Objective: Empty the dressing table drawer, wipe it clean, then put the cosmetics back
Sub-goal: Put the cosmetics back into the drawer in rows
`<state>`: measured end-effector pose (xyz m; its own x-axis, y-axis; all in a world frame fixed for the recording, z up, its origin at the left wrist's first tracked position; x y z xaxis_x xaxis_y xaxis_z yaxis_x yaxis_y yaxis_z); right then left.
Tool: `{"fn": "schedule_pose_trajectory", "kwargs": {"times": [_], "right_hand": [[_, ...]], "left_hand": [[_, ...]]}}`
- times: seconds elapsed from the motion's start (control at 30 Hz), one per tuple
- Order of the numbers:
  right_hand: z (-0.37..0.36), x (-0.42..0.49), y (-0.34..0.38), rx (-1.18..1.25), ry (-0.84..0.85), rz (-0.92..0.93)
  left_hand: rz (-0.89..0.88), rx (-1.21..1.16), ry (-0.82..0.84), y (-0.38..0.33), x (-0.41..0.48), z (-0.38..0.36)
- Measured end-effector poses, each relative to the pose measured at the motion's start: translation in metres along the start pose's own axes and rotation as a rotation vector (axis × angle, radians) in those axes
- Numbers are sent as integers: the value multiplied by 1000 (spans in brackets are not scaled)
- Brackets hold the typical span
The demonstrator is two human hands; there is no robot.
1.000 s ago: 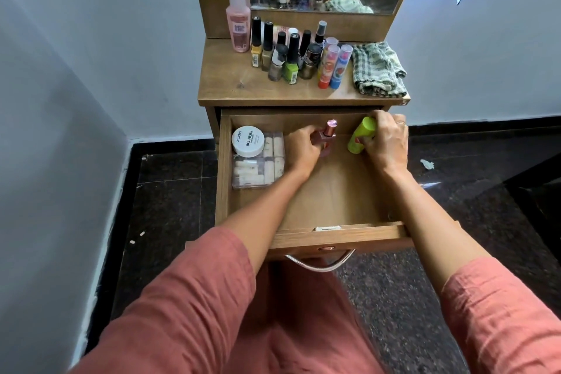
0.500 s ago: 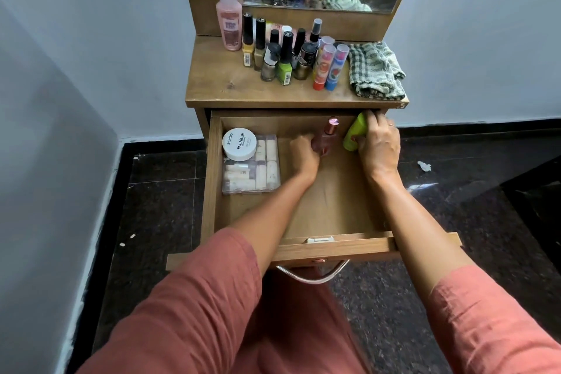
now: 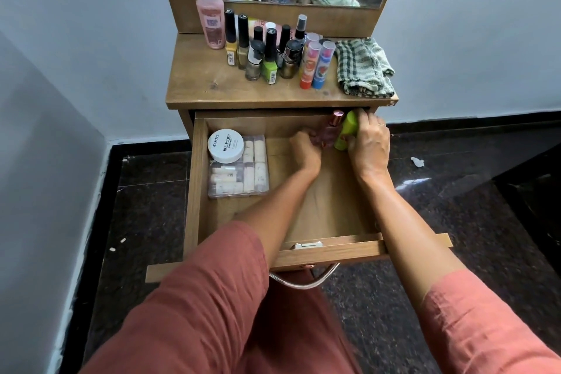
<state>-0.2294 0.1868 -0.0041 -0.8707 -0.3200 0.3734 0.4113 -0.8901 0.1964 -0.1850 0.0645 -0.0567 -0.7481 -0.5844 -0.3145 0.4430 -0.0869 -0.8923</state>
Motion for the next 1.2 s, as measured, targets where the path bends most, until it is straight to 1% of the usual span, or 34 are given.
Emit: {"fn": "schedule_pose_trajectory", "kwargs": {"times": [0.13,0.27,0.43,0.53,0.63,0.7,0.8,0.97,1.03,1.1,1.2], "right_hand": [[0,-1,-1,5,8,-4],[1,-1,0,17,11,-7],[2,-2,0,32,47,-37],[6,-4,2,65,78,-44],[18,-8,3,134,58,-81],[30,-10,5,165,1,-91],[48,-9,15,239,-74,-78],[87,21,56,449,-149,84],[95,41,69,471,-147,108],[94,59,79,455,-92,119],[87,74,88,405,-23,162]], "left_hand": [[2,34,-11,2,1,-2],[-10,11,9,1,-2,-1],[25,-30,111,6,-5,-5],[-4,-46,119,0,-13,2],[-142,-32,66,-21,-22,20],[-255,7,39,-41,-28,34],[-379,-6,14,-69,-37,55],[-574,14,-96,-111,-43,84],[-672,83,-160,-129,-44,90],[-736,207,-182,-142,-41,89],[-803,357,-122,-149,-36,77]]}}
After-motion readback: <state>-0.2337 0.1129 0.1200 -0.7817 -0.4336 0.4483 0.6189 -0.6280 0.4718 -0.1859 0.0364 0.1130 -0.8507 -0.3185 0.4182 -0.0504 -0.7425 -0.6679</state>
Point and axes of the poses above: each hand's wrist, its own x-axis towards the middle knuckle, its own z-axis out of the back of the hand, y = z × x, the point moved 8 cm from there along x, towards the middle knuckle, and after that the axes turned 6 degrees about z, right-handed, at the moved point
